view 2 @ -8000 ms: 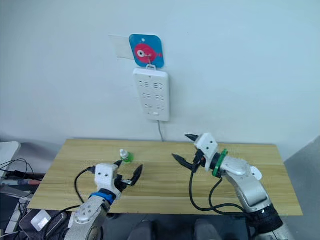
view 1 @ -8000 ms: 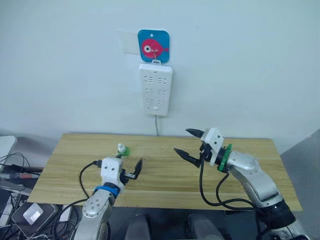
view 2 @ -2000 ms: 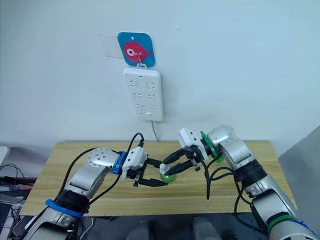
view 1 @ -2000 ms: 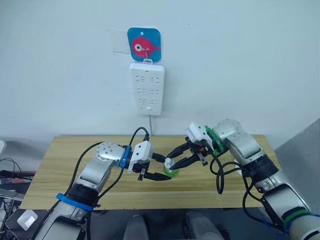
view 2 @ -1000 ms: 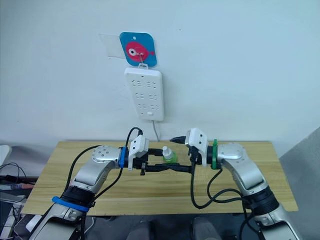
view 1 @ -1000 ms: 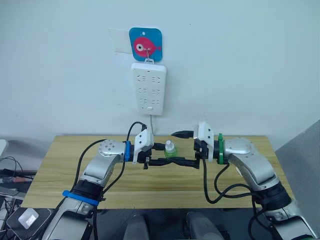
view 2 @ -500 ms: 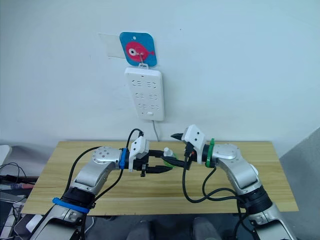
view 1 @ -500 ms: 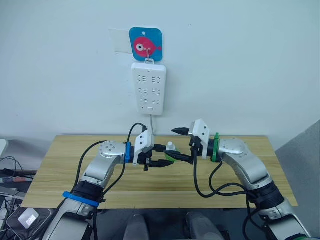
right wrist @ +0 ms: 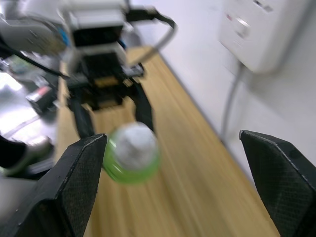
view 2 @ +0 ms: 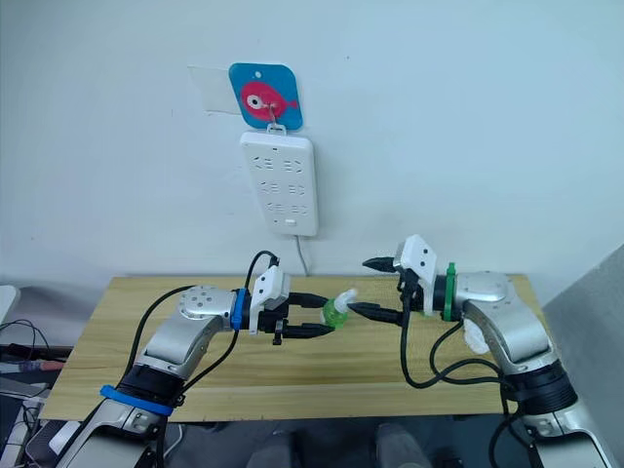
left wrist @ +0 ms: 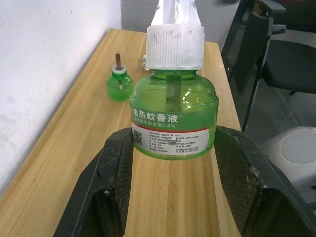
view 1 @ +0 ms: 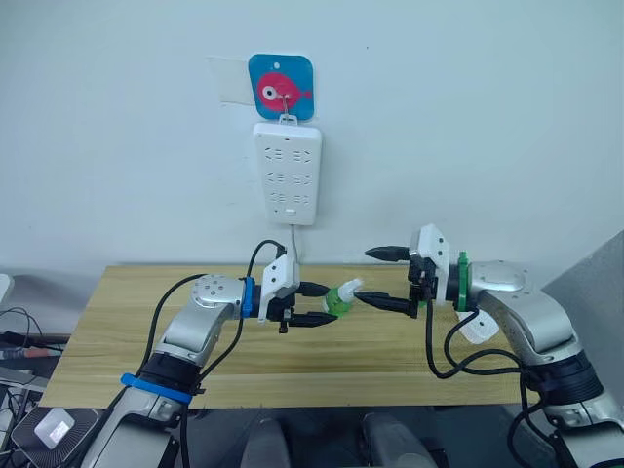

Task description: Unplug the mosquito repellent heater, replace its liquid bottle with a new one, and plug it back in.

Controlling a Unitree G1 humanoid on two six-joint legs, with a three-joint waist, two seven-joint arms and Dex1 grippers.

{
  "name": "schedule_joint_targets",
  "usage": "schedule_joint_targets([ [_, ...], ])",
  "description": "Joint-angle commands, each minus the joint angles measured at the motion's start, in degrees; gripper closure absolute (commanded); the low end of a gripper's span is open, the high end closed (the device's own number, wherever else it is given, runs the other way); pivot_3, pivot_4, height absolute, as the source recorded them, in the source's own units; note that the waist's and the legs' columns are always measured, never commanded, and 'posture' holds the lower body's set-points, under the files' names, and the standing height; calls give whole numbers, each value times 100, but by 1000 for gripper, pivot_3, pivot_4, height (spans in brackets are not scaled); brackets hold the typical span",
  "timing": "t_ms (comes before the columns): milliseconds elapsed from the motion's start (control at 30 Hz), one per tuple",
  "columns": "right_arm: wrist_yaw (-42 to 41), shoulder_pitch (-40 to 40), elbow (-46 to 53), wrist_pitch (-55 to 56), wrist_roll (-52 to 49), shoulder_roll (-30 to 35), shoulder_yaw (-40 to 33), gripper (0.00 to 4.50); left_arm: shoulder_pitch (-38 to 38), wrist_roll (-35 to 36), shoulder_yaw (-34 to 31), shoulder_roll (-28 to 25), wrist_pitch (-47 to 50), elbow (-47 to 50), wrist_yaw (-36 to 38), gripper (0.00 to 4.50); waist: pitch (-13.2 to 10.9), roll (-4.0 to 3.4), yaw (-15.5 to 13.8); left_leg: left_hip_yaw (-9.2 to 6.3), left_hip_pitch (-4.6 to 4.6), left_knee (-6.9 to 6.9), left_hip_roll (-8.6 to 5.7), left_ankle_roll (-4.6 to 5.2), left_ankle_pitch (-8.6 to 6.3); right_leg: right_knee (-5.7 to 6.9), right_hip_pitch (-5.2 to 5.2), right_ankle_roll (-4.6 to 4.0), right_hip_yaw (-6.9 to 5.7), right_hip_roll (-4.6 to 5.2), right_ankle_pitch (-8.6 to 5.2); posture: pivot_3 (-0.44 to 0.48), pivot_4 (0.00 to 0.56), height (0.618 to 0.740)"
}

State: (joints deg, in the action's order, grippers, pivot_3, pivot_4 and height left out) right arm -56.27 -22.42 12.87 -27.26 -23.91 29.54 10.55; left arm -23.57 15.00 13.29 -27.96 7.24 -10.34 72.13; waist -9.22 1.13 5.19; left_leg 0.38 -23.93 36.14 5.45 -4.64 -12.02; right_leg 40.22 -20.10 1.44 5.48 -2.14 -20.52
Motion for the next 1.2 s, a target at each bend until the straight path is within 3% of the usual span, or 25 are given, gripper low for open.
schedule_joint_targets([
  [33,33,108,325,-151,-174,15,-82,16,-6,24,-1,-13,-66,184,54,2337,1,2,-6,0,-1,1,0,0,0,0,0,0,0,1,0,-90,108,740],
  [467,-8,375,428,-794,-508,225,-138,16,85,111,-91,-2,-42,282,-29,2337,3,1,-19,1,0,1,-1,1,-1,0,1,0,0,1,0,-85,111,740],
  [900,1265,891,1007,-1938,-1758,-849,-739,16,266,512,-220,127,414,731,-274,2337,4,2,-22,-3,0,2,0,17,-10,6,1,0,-1,0,0,-84,126,740],
  [1200,1484,895,1290,-2057,-1907,-804,-657,16,271,522,-217,172,540,774,-365,2337,3,2,-21,-3,0,2,-1,19,-11,7,-1,1,-1,0,0,-87,130,740],
])
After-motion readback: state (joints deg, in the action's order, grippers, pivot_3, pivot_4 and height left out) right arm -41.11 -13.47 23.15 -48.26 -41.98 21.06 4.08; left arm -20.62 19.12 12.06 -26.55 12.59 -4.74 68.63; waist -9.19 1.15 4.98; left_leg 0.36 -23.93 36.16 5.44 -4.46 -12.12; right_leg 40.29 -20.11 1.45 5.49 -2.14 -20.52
